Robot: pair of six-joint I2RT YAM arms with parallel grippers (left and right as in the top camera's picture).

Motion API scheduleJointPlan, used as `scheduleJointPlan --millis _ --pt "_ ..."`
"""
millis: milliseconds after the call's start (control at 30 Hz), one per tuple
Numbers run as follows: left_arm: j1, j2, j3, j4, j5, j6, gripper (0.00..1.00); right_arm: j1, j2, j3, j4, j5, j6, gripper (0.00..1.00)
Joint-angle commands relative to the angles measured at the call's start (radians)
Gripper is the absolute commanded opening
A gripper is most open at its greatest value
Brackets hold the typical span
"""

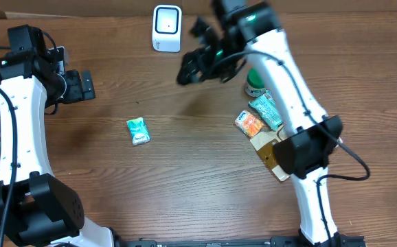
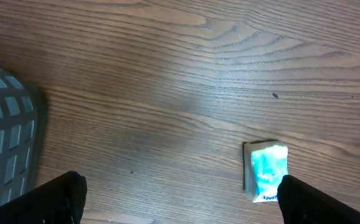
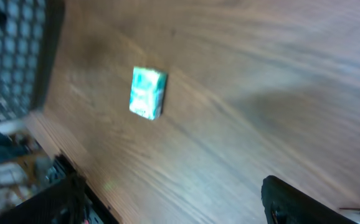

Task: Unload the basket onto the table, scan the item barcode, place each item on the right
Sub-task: 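Move the right gripper left to the small blue tissue packet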

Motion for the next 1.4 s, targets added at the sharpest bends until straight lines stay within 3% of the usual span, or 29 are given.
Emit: scheduleJointPlan --millis 0,267,567,833,1067,1367 --pt "-0.013 0.0 0.016 0.002 0.001 0.023 1.0 0.079 -0.002 -0.007 0.003 0.092 0.006 0.87" --pt "-0.013 0.0 0.016 0.002 0.001 0.023 1.0 0.21 -0.002 -0.007 0.003 0.155 0.019 0.82" --pt "-0.013 0.0 0.016 0.002 0.001 0.023 1.0 0.226 0.053 -0.015 0.134 0.159 0.206 0.68" --pt "-0.013 0.0 0.016 0.002 0.001 0.023 1.0 0.286 0.144 -0.153 0.342 0.159 0.355 0.62" --pt "-0.013 0.0 0.016 0.002 0.001 0.022 1.0 0.299 0.189 -0.272 0.453 0.159 0.444 0.5" --pt "-0.013 0.0 0.016 0.002 0.001 0.023 1.0 0.315 0.194 -0.355 0.523 0.147 0.454 0.5"
